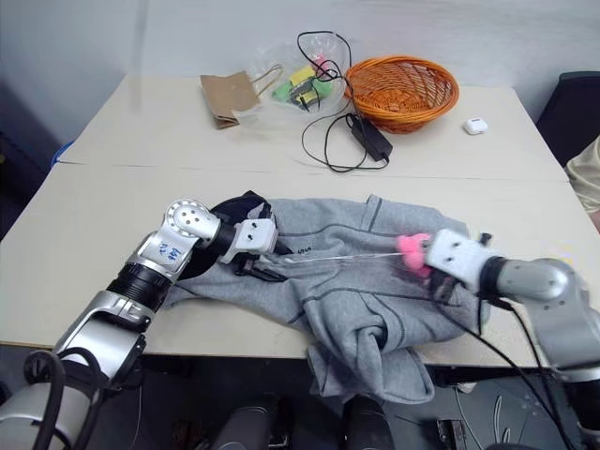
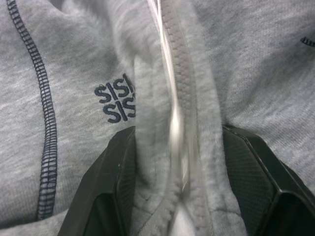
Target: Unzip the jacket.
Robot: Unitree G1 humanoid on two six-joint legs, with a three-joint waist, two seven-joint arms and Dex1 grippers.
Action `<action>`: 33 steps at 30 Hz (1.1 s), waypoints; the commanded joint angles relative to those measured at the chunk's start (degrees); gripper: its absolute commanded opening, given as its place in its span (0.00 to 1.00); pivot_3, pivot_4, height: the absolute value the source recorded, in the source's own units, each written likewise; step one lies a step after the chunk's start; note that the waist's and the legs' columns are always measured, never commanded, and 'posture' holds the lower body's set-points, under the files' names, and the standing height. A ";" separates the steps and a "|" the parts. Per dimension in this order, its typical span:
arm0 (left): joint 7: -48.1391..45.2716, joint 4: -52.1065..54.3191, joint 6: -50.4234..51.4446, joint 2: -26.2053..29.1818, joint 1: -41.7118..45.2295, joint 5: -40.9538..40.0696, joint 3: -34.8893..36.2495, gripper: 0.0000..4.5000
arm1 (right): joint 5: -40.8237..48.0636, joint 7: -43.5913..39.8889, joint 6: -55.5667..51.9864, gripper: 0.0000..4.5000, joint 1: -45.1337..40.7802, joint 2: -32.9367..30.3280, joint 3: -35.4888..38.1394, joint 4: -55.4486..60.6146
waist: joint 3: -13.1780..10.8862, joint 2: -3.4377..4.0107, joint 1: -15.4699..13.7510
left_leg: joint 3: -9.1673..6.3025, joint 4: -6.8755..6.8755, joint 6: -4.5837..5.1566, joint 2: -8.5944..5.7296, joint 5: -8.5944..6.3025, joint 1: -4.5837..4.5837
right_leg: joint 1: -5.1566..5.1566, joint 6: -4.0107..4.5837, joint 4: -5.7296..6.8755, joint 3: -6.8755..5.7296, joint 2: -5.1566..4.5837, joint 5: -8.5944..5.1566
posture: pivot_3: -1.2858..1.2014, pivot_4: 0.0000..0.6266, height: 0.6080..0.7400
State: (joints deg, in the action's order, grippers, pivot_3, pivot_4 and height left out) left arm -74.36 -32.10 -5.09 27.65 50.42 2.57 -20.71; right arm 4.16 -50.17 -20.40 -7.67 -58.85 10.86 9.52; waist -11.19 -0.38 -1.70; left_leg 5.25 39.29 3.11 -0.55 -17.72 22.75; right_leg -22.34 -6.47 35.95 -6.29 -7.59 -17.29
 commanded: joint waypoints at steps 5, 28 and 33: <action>-0.37 -0.02 0.65 2.33 -3.57 1.97 -0.45 0.59 | 1.39 -1.72 1.41 0.00 6.30 -6.55 20.95 -13.65 | 0.03 0.05 0.64 | 0.10 -0.20 -0.03 0.10 -0.03 -0.36 | 0.23 0.00 -0.11 0.11 -0.01 0.00 | 0.52 0.24 1.00; 1.23 0.92 0.41 2.55 -6.33 1.56 0.73 0.59 | 1.64 5.06 18.44 0.00 -27.19 -15.48 13.30 -68.80 | 0.53 1.25 2.48 | 0.06 -0.27 -0.15 0.21 -0.27 -0.70 | 0.63 0.10 -0.64 0.46 -0.16 -0.06 | 0.52 0.24 1.00; -0.91 5.71 6.35 1.63 -7.93 -2.64 2.67 0.59 | 11.61 -6.97 3.48 0.00 -20.46 -6.53 11.83 -46.13 | 0.55 1.28 2.47 | 0.01 -0.23 -0.14 0.22 -0.28 -0.72 | 0.72 0.09 -0.59 0.43 -0.10 -0.05 | 0.52 0.24 1.00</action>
State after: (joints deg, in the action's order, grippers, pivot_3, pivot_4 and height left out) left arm -73.79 -27.27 -1.47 29.67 44.48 1.04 -17.26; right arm 11.72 -54.94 -12.11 -28.83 -65.51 22.36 -45.01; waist -10.64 0.90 0.77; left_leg 5.22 39.06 2.97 -0.32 -18.00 22.06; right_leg -21.63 -6.38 35.54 -5.87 -7.68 -17.35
